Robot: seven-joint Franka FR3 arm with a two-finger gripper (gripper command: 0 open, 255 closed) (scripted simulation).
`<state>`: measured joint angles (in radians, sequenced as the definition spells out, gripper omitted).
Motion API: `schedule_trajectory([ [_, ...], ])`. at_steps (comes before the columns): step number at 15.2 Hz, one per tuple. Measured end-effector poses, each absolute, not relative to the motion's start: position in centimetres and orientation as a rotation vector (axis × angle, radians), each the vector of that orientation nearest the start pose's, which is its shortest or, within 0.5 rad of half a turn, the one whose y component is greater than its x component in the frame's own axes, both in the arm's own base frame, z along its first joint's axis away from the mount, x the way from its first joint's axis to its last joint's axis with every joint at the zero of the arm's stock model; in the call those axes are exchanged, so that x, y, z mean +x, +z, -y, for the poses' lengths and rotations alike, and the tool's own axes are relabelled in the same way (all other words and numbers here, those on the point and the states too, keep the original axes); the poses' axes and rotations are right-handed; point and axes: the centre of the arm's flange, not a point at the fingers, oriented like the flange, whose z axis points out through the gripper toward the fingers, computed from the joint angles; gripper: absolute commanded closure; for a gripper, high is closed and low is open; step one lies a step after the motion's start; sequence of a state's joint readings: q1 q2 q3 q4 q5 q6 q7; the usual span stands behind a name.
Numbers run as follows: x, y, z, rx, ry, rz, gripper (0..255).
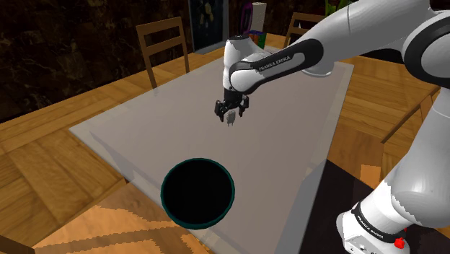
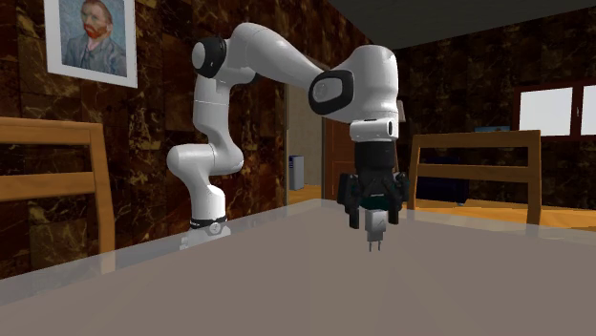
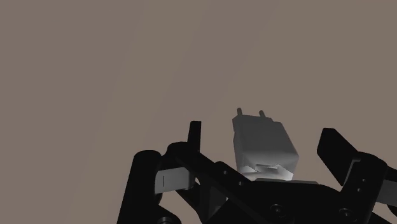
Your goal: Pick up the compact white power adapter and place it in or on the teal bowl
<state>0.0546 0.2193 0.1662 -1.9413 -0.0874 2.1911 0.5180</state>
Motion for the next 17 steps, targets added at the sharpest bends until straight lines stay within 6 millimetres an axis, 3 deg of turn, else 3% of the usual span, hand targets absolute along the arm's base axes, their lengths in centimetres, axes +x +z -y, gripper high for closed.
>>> schedule_trajectory([
  [5,59.22,37.44,-12.56,-3.137,-0.072,-0.398,0],
  [6,59.22,37.44,-12.56,-3.137,-0.072,-0.398,255],
  [17,59.19,37.71,-12.56,-3.137,-0.072,-0.398,255],
])
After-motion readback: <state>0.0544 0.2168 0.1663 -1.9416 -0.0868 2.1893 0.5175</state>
